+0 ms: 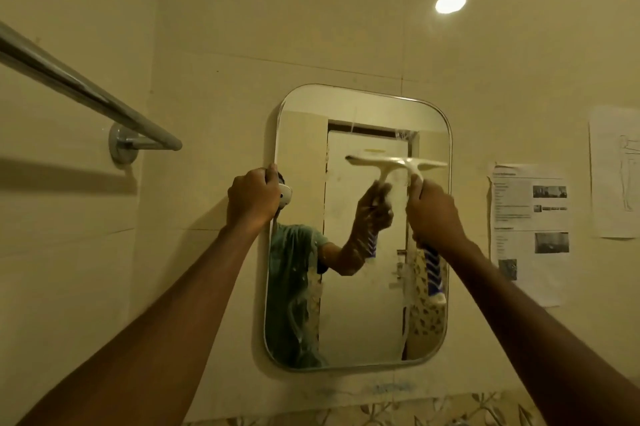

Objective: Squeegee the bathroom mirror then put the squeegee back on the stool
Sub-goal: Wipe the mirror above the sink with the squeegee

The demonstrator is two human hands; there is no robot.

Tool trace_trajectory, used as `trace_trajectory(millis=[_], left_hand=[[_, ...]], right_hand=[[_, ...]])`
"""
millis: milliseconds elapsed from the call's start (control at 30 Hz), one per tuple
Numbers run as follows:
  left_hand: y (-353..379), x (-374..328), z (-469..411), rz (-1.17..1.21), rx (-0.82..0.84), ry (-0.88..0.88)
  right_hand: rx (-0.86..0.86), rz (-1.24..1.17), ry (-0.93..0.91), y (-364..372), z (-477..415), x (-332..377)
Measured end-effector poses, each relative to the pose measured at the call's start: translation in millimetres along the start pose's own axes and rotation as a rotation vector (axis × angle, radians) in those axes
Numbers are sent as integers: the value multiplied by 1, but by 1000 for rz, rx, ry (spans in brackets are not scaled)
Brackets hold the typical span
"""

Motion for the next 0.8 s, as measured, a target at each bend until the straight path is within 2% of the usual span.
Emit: trace_trajectory(millis=[100,267,367,500,667,800], left_hand=[[0,0,3,0,-16,-3],[0,1,6,-3,-52,-5],[1,1,7,3,-79,-3],[0,-1,8,-3,-109,14],[-2,-2,9,-11,-126,23],[-4,-2,9,-2,-119,14]], right_hand=[[48,30,32,-11,2,4],[-6,15,37,-56,-59,50],[47,30,76,-60,-79,57],[108,117,52,-43,-56,44],[117,41,122,-23,-4,-2],[112,86,154,-39,-19,11]])
Point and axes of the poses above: each hand's wrist, its own z-axis away from the middle knuckle, its own y-axis out of the palm, x = y × z, the point moved 10 cm from there along -z, towards the middle knuckle, and after that the axes turned 4 degrees about -z, right-handed, at the moved point
